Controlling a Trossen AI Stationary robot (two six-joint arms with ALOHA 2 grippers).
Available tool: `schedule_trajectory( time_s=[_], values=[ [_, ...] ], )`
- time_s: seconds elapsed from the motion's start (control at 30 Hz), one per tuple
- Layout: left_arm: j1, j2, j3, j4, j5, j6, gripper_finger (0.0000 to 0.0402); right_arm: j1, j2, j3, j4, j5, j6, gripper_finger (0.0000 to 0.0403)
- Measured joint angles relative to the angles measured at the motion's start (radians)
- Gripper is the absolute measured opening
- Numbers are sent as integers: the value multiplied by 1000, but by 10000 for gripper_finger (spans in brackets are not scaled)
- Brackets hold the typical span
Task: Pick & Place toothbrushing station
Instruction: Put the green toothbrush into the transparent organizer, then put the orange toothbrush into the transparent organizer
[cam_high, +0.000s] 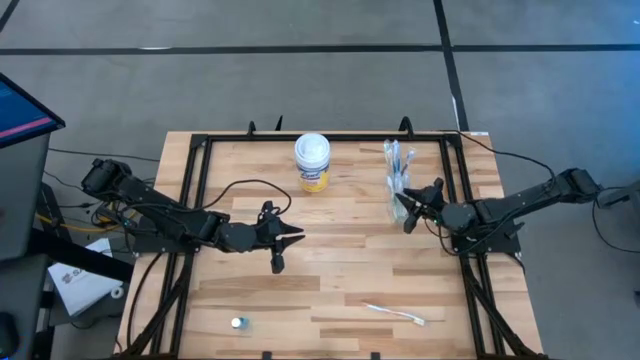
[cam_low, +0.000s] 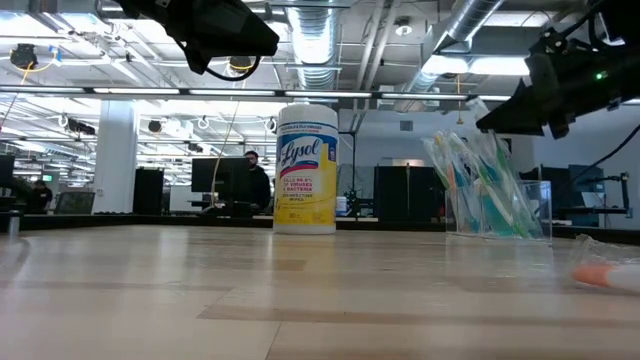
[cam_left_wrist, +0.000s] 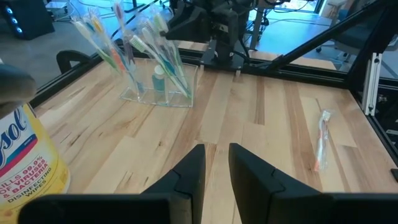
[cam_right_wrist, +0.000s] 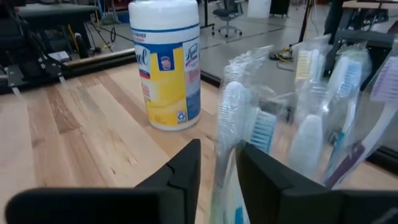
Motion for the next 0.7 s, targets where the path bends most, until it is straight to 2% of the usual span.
schedule_trajectory(
  time_s=[0.37,0.7],
  values=[
    [-5,0,0,-1,3,0,67,33,-54,0,-80,-8,-1,134],
    [-5,0,0,-1,3,0,67,37,-54,41,-80,47,-73,173]
  ],
)
